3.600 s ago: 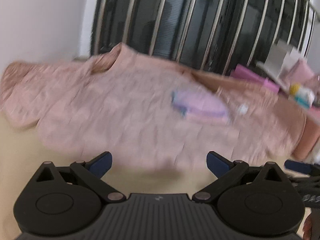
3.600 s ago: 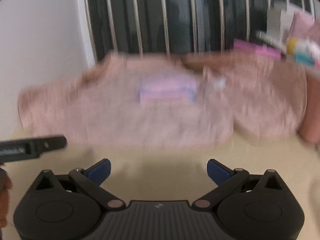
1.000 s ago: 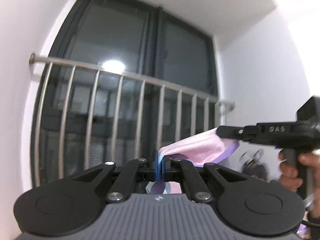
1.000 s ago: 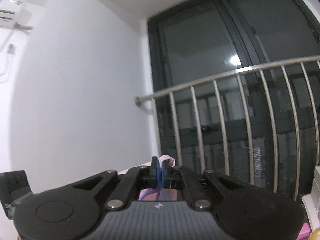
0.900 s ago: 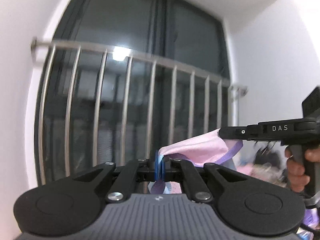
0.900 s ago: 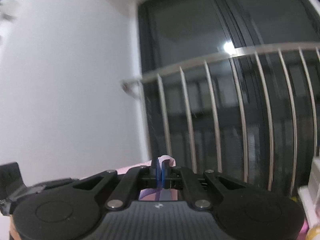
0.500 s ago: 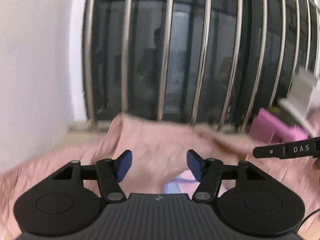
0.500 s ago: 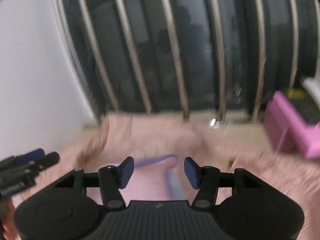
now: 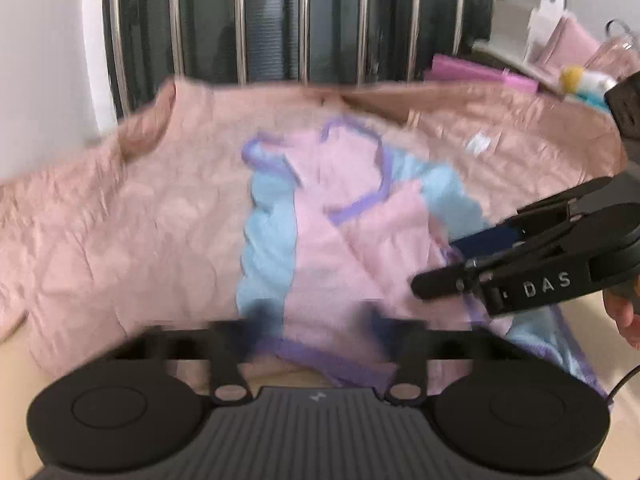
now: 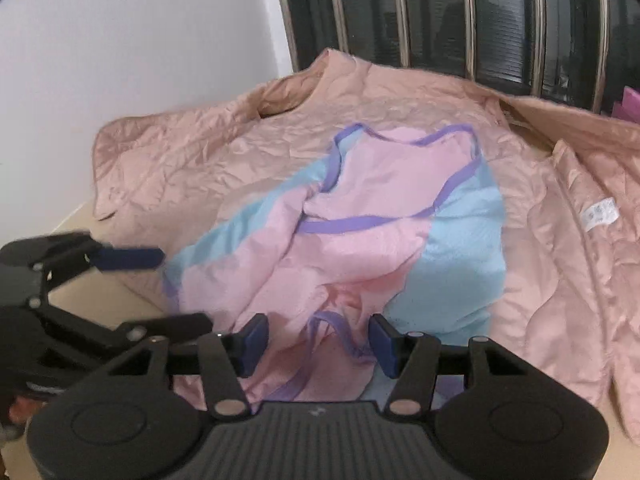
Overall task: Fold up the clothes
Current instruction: 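Lower the unfolded garment onto the jacket and open both grippers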
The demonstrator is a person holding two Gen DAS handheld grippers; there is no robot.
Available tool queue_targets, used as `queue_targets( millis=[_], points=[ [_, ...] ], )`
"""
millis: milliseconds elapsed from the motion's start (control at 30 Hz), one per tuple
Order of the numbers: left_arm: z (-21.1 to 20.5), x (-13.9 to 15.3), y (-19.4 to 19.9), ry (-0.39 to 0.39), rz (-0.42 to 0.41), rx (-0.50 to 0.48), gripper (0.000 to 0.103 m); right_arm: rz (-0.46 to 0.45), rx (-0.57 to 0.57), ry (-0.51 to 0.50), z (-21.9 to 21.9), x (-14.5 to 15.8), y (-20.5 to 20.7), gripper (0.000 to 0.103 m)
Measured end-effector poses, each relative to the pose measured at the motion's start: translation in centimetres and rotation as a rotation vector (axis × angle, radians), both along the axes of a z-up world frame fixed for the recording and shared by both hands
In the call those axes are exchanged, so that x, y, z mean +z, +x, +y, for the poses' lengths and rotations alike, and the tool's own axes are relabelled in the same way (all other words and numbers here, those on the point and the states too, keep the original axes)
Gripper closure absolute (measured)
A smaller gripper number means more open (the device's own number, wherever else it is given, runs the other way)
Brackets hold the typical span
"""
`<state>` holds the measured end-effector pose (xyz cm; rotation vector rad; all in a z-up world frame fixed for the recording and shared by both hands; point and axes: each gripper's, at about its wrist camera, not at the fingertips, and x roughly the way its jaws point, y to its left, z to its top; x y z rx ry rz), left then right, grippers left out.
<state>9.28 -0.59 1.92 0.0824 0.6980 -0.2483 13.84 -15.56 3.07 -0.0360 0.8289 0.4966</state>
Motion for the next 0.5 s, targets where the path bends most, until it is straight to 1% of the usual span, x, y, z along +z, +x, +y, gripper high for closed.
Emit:
queue_targets(
  millis=[33,67,100,133,167,233,300,333,367,400,433,467,500],
  points=[
    [0.2,0.0,0.4,-0.015,0.031,0.000,0.100,0.000,-0.001,0.002,-0.1,-0.2,0.2,0.077],
    [0.8,0.6,0.8,-0.062,0.023,-0.007,0.101,-0.001,-0.003,0.005,-0.3,-0.3,0.5,0.094],
    [1.3,1.1,1.2,-0.111,0.014,-0.014,0.101,-0.005,-0.005,0.016,-0.5,0.0,0.6,0.099],
    [1.9,1.7,1.6,-0.159,0.005,-0.022,0.101,-0.009,-0.006,0.027,-0.8,0.3,0.7,0.099],
    [2.5,2.5,2.3,-0.216,0.000,-0.004,0.102,-0.029,-0.011,0.047,-1.3,1.0,0.8,0.099],
    [3.3,4.1,4.1,-0.303,-0.021,0.044,0.102,-0.078,-0.042,0.091,-2.5,3.0,1.5,0.099],
    [3.8,5.4,6.4,-0.354,-0.060,0.131,0.102,-0.106,-0.091,0.114,-3.6,4.2,3.1,0.099],
    [4.1,5.7,7.4,-0.372,-0.098,0.182,0.102,-0.119,-0.141,0.116,-4.4,4.5,4.4,0.099],
    [4.4,5.7,8.2,-0.388,-0.141,0.243,0.093,-0.139,-0.207,0.107,-5.2,4.4,5.7,0.099],
    [4.8,5.6,8.7,-0.398,-0.158,0.303,0.076,-0.154,-0.279,0.084,-5.8,4.1,6.9,0.092],
    [5.2,5.7,8.3,-0.418,-0.145,0.297,0.070,-0.165,-0.346,0.060,-6.4,3.6,8.0,0.079],
    [5.6,5.8,7.8,-0.438,-0.131,0.290,0.066,-0.154,-0.395,0.039,-7.1,3.1,8.6,0.070],
    [6.1,5.8,7.3,-0.458,-0.118,0.282,0.060,-0.131,-0.399,0.024,-7.3,3.1,8.6,0.065]
  ],
)
